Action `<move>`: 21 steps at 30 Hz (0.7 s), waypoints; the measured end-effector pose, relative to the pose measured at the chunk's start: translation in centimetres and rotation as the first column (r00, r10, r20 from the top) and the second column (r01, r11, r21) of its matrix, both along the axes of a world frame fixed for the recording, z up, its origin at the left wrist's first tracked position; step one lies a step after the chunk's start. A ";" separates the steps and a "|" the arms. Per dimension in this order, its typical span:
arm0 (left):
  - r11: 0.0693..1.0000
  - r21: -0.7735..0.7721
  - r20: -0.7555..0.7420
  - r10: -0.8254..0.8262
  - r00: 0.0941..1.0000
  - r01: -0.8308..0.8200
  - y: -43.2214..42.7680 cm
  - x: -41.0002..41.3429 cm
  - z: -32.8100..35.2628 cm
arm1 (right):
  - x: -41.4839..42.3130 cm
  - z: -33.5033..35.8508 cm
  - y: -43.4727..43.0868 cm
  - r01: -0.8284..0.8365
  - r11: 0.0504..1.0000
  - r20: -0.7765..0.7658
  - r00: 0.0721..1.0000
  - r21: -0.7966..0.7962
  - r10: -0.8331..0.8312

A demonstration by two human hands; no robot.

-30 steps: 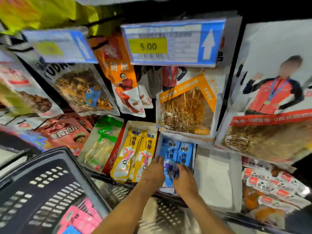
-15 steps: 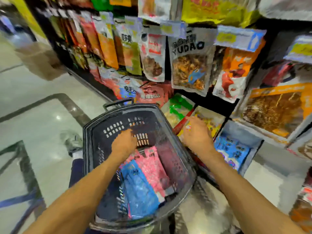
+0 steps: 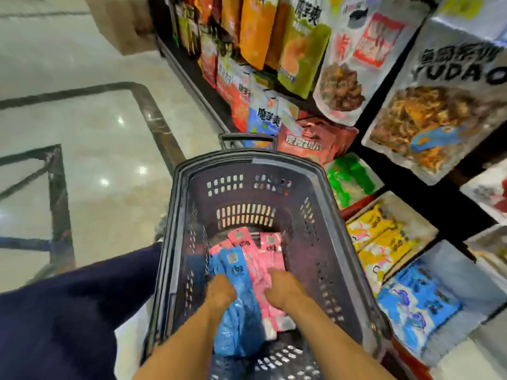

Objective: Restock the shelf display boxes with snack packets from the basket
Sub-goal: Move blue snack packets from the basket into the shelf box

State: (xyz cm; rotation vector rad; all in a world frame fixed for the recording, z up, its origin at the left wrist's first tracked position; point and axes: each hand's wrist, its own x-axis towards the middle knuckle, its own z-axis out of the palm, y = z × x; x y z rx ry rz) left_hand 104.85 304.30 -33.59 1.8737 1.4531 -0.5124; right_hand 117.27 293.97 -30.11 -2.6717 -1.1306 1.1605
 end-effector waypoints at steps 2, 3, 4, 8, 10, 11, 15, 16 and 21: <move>0.993 -0.050 -0.024 0.104 0.994 -0.105 0.0 -0.1 -1.7 | -1.1 -2.5 0.9 0.002 0.998 -0.088 0.996 -0.057 -0.007; 0.986 -0.064 -0.046 0.148 0.988 -0.151 -0.1 -0.2 -2.4 | -1.9 -3.5 1.3 0.001 0.997 -0.132 0.991 -0.081 -0.012; 0.979 -0.080 -0.067 0.185 0.980 -0.190 -0.1 -0.4 -3.0 | -2.7 -4.7 1.6 0.009 0.995 -0.168 0.985 -0.103 -0.026; 0.962 -0.075 -0.089 0.256 0.963 -0.263 0.6 -0.3 -3.9 | -5.2 -9.0 2.7 0.084 0.986 -0.201 0.973 -0.147 -0.113; 0.955 -0.079 -0.087 0.278 0.957 -0.284 1.1 -0.5 -4.3 | -5.7 -9.6 3.2 0.084 0.985 -0.158 0.982 -0.150 -0.108; 0.953 -0.079 -0.090 0.285 0.954 -0.292 1.2 -0.6 -4.4 | -5.7 -9.9 3.3 0.079 0.987 -0.142 0.985 -0.142 -0.100; 0.945 -0.038 -0.049 0.323 0.945 -0.325 0.7 -0.6 -4.6 | -4.9 -10.4 3.5 0.221 0.974 -0.264 0.938 -0.043 -0.225; 0.949 0.002 -0.027 0.317 0.948 -0.317 0.4 -0.5 -4.5 | -4.3 -10.1 3.5 0.304 0.953 -0.317 0.902 -0.013 -0.292; 0.961 0.123 0.189 0.221 0.957 -0.246 -1.1 0.6 -4.1 | -0.4 -8.9 1.7 0.472 0.881 -0.171 0.871 0.028 -0.461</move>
